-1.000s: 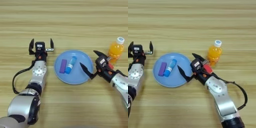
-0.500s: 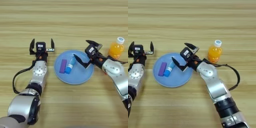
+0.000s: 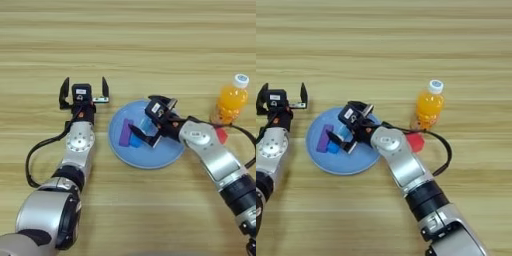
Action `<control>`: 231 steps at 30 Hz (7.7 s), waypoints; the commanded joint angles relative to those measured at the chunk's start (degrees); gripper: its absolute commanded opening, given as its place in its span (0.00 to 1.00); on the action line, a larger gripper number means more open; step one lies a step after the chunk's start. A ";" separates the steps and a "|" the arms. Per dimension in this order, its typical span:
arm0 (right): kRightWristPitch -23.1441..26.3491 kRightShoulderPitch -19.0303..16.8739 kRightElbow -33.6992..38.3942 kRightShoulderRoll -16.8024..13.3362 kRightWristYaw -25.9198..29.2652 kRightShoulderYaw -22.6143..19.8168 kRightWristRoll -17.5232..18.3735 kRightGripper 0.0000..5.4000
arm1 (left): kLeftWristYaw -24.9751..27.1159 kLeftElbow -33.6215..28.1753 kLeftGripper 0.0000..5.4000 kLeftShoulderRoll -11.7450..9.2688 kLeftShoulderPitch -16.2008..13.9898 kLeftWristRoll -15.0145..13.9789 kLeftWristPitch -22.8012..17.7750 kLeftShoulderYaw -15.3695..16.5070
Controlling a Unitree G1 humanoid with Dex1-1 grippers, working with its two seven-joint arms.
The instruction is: Move the objects on the table
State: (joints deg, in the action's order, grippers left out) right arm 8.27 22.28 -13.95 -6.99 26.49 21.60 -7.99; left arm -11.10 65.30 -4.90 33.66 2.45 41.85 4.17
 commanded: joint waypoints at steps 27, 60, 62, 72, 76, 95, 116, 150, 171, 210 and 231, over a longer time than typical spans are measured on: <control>-0.96 -5.31 1.47 -6.16 0.97 -1.32 -2.75 0.99 | -0.62 -0.30 1.00 0.82 0.71 1.03 -0.53 -0.20; 4.39 -5.54 -3.82 -3.07 5.89 -4.30 5.93 0.99 | -1.25 -0.72 1.00 1.04 0.56 1.19 -0.54 -0.54; 4.47 -5.46 -3.91 -3.11 5.85 -4.29 5.91 0.99 | -1.28 -0.75 1.00 1.06 0.56 1.20 -0.55 -0.57; 3.97 -4.27 -7.86 -3.07 4.86 -4.64 5.16 0.99 | -1.47 -0.77 1.00 1.19 0.60 1.19 -0.59 -0.74; 3.37 -3.86 -9.58 -3.04 4.77 -4.80 5.31 0.99 | -1.52 -0.74 1.00 1.22 0.64 1.20 -0.61 -0.76; 2.39 -3.95 -10.49 -3.04 5.18 -4.48 5.68 0.71 | -1.61 -0.77 1.00 1.31 0.63 1.23 -0.59 -0.80; 2.34 -4.48 -9.18 -3.35 5.09 -4.63 5.83 0.35 | -1.78 -0.64 1.00 1.57 0.79 1.62 -0.71 -0.61; 10.12 -11.84 15.09 -5.40 4.92 -7.59 9.59 0.26 | -1.86 -0.68 1.00 1.76 0.87 2.09 -0.80 -0.27; 14.31 -24.19 31.94 -11.18 3.67 -15.71 14.81 0.26 | -2.16 -0.60 1.00 1.88 1.04 2.24 -0.90 -0.41; 4.93 -25.60 11.52 -14.90 -1.96 -32.78 17.83 0.26 | -2.33 -0.52 1.00 1.88 1.26 2.31 -1.04 -0.50; 3.28 -24.93 8.33 -14.52 -2.16 -32.30 18.78 0.56 | -2.57 -0.46 1.00 2.01 1.36 2.45 -1.10 -0.64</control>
State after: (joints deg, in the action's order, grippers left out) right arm 11.71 -2.87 -5.64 -21.87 24.19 -10.86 10.43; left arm -13.36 64.75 -3.04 34.10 4.22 41.47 3.69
